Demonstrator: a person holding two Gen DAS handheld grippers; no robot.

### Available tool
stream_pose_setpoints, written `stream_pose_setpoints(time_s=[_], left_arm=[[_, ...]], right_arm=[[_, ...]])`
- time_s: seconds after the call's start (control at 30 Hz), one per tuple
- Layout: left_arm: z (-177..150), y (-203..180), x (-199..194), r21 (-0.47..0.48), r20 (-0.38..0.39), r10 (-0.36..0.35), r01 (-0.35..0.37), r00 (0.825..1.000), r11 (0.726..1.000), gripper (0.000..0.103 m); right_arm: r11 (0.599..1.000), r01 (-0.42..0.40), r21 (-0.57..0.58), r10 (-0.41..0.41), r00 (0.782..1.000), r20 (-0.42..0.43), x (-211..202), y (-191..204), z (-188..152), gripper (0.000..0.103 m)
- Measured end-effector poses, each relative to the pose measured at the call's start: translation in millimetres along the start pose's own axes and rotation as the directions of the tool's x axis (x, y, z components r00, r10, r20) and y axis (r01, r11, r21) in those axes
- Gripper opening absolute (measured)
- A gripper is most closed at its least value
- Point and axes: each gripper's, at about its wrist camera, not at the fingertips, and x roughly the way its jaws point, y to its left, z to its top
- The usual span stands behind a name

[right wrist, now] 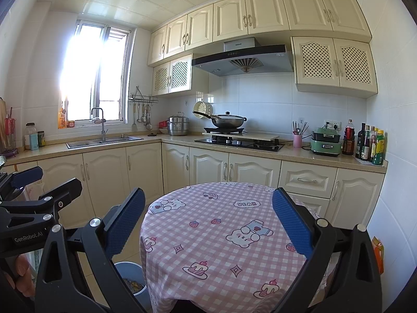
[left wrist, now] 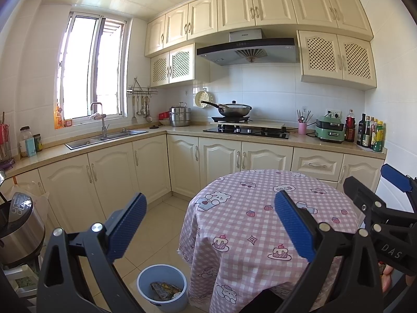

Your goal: Collect trash

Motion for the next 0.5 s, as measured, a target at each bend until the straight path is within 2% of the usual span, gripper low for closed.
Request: stream_pose_setpoints(time_s=[0.5], left_arm=[[-0.9,0.4,-0.6,-0.001,-0.002,-0.003,0.003,1.0,1.0,0.096]], right_arm=[[1.0,0.0,0.0,0.0,1.0,-0.001,0.6,0.0,0.9,0.095]])
